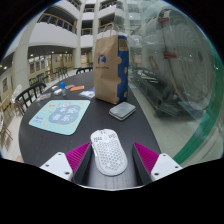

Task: Arrange mouse

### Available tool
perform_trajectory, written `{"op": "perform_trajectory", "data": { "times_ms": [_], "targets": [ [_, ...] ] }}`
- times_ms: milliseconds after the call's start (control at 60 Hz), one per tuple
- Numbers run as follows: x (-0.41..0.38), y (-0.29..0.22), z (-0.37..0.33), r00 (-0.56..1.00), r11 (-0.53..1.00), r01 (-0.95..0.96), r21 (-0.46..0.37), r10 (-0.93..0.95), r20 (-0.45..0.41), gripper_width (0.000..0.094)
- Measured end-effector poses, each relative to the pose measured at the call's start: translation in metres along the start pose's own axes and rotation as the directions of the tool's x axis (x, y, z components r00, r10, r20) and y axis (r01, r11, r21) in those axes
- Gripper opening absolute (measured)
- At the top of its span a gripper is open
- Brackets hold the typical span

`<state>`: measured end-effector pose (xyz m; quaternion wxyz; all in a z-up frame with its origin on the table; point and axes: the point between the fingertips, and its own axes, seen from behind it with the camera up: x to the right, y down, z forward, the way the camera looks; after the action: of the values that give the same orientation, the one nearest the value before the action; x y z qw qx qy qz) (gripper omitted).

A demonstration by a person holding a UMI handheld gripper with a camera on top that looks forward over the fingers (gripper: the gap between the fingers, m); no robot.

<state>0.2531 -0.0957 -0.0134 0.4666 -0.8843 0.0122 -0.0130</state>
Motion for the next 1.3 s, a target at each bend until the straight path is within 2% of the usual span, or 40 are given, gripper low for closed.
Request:
{"op": "perform_trajectory", "data": {
  "times_ms": [50,67,100,133,233,317,383,450,583,667,717,817,983,1033,1117,1183,1217,1267,1283,1300],
  "targets": [
    [0.009,-0.005,0.01,1.0,1.0,-0.001,-0.006,0.0,-0.015,0.0788],
    [0.01,-0.001,0.01,1.0,0.999,-0.004,-0.031,0.004,-0.011,0.0776],
    [0.012,-0.01,0.011,1.0,1.0,-0.017,-0.019,0.017,-0.008,0.0708],
    [0.014,-0.009,0.013,0.999,0.999,-0.037,-0.035,0.036,-0.014,0.0504],
    [0.02,-0.008,0.009,0.997,0.998,-0.05,-0.041,0.048,-0.059,0.0443],
    [0.023,-0.007,0.007,0.991,0.995,-0.091,-0.04,0.087,-0.102,0.0356],
    [0.025,-0.014,-0.001,0.987,0.997,-0.066,-0.037,0.059,-0.153,0.033],
    [0.013,-0.054,-0.015,0.982,0.998,-0.032,0.062,0.043,-0.182,0.0329],
    [-0.057,-0.151,-0.038,0.985,0.976,-0.067,0.206,0.098,-0.143,0.0327],
    [-0.119,-0.188,-0.019,0.992,0.971,-0.038,0.235,0.066,-0.112,0.0327],
    [-0.161,-0.187,-0.005,0.996,0.973,-0.019,0.23,0.04,-0.086,0.0326],
    [-0.227,-0.167,0.051,1.0,0.989,0.008,0.149,-0.004,-0.027,0.0325],
    [-0.255,-0.114,0.106,0.998,0.999,0.035,0.013,-0.035,-0.051,0.0325],
    [-0.258,-0.102,0.109,0.999,1.0,0.017,-0.02,-0.018,-0.05,0.0339],
    [-0.255,-0.085,0.116,0.998,0.997,-0.013,-0.076,0.009,-0.061,0.0448],
    [-0.256,-0.087,0.115,0.999,0.997,-0.003,-0.071,0.001,-0.038,0.0523],
    [-0.258,-0.083,0.113,1.0,0.996,0.01,-0.084,-0.011,-0.014,0.0609],
    [-0.264,-0.083,0.105,0.999,0.997,0.023,-0.072,-0.02,0.036,0.0844],
    [-0.265,-0.084,0.101,0.999,0.998,0.024,-0.062,-0.02,0.051,0.0872],
    [-0.267,-0.083,0.096,0.998,0.998,0.025,-0.057,-0.021,0.064,0.0845]
  ]
}}
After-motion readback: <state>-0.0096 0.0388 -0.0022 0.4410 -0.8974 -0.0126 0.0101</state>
